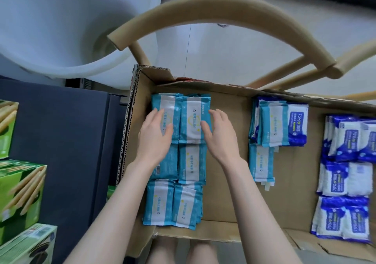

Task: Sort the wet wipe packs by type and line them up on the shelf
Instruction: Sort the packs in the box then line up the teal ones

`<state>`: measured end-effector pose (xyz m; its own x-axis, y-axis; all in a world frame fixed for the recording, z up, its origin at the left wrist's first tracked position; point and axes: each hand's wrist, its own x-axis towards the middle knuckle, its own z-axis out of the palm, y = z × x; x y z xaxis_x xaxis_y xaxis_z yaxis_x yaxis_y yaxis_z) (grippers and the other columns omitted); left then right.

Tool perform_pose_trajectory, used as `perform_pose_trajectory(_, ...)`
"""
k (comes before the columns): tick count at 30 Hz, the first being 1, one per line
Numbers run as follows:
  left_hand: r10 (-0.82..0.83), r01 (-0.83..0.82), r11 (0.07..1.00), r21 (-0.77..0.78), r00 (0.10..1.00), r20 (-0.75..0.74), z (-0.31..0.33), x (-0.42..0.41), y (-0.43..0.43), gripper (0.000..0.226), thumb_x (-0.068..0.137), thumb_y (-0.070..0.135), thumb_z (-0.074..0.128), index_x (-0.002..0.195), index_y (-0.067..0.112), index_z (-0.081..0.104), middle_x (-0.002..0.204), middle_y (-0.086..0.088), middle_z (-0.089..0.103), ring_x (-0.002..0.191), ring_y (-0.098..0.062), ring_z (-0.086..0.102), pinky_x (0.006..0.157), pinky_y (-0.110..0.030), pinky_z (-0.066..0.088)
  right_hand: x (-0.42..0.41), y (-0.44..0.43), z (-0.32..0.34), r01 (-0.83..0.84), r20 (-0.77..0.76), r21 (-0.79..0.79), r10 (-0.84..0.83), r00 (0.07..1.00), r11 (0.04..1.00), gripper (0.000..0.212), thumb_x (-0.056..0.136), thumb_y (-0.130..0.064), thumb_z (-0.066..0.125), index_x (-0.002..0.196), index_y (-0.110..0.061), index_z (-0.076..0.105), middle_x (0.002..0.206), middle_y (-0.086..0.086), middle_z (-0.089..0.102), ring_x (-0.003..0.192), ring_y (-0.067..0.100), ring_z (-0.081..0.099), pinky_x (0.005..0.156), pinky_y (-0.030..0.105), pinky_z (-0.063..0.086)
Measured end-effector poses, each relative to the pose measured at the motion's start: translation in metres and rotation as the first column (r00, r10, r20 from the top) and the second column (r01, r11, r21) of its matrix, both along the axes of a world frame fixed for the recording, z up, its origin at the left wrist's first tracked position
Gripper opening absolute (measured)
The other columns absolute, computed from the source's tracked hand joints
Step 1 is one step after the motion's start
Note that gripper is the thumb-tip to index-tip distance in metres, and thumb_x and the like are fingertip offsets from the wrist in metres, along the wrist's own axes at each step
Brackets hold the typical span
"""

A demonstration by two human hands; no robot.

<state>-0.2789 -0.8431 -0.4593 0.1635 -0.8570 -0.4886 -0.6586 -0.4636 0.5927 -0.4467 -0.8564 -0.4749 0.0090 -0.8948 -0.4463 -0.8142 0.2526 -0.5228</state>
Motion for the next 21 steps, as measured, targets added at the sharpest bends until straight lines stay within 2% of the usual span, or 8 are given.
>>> perform_pose_trajectory(3, -0.065, 0.065, 0.995, -0.076, 0.998, 0.001, 0.025, -0.014, 0.005, 0.039, 0.097, 0.022, 0.049, 0.134, 0.011, 0.048, 0.137, -0.004, 0.049, 0.128, -0.019, 0.042, 0.106, -0.029, 0.029, -0.018, 0.008, 0.025, 0.035, 0.001, -0.061, -0.035, 0.999, 0.998, 0.040, 0.098, -0.028, 0.045, 0.135, -0.011, 0.046, 0.143, 0.004, 0.042, 0.128, 0.019, 0.039, 0.099, 0.028, 0.033)
perform_pose_trajectory(6, -0.108, 0.111, 0.985, -0.131, 0.994, 0.027, 0.044, -0.036, 0.013, 0.034, 0.096, 0.021, 0.050, 0.128, 0.012, 0.054, 0.129, -0.001, 0.054, 0.122, -0.016, 0.046, 0.100, -0.024, 0.031, -0.045, 0.020, 0.042, 0.083, 0.009, -0.097, -0.083, 0.997, 0.992, 0.036, 0.097, -0.027, 0.048, 0.129, -0.010, 0.052, 0.136, 0.004, 0.048, 0.126, 0.019, 0.043, 0.098, 0.025, 0.032)
perform_pose_trajectory(8, -0.119, 0.120, 0.982, -0.144, 0.993, 0.017, 0.051, -0.055, 0.020, 0.032, 0.096, 0.022, 0.050, 0.126, 0.012, 0.055, 0.127, 0.000, 0.055, 0.121, -0.016, 0.047, 0.101, -0.026, 0.034, -0.066, 0.027, 0.050, 0.113, 0.012, -0.116, -0.112, 0.994, 0.987, 0.033, 0.097, -0.025, 0.049, 0.126, -0.010, 0.054, 0.131, 0.004, 0.052, 0.122, 0.019, 0.046, 0.097, 0.025, 0.033)
perform_pose_trajectory(11, -0.128, 0.126, 0.984, -0.126, 0.992, -0.008, 0.049, -0.093, 0.032, 0.030, 0.096, 0.021, 0.051, 0.123, 0.012, 0.057, 0.122, -0.001, 0.058, 0.118, -0.017, 0.050, 0.102, -0.034, 0.039, -0.102, 0.043, 0.055, 0.152, 0.001, -0.093, -0.153, 0.988, 0.984, 0.031, 0.097, -0.025, 0.050, 0.124, -0.011, 0.055, 0.127, 0.002, 0.054, 0.119, 0.017, 0.047, 0.095, 0.026, 0.036)
perform_pose_trajectory(17, -0.063, 0.061, 0.997, -0.043, 0.996, -0.070, 0.030, -0.183, 0.059, 0.025, 0.095, 0.019, 0.053, 0.117, 0.011, 0.059, 0.113, -0.002, 0.060, 0.110, -0.018, 0.054, 0.092, -0.027, 0.039, -0.184, 0.068, 0.043, 0.131, 0.002, 0.003, -0.131, 0.991, 0.991, 0.030, 0.098, -0.025, 0.048, 0.124, -0.011, 0.054, 0.127, 0.002, 0.054, 0.115, 0.019, 0.049, 0.092, 0.028, 0.039)
perform_pose_trajectory(21, -0.007, 0.006, 1.000, -0.010, 0.997, -0.081, 0.018, -0.235, 0.057, 0.024, 0.095, 0.021, 0.052, 0.117, 0.015, 0.059, 0.111, 0.004, 0.059, 0.109, -0.014, 0.053, 0.095, -0.030, 0.042, -0.224, 0.064, 0.026, 0.090, 0.018, 0.040, -0.091, 0.996, 0.995, 0.028, 0.097, -0.026, 0.047, 0.121, -0.013, 0.055, 0.123, 0.001, 0.056, 0.113, 0.019, 0.051, 0.090, 0.031, 0.042)
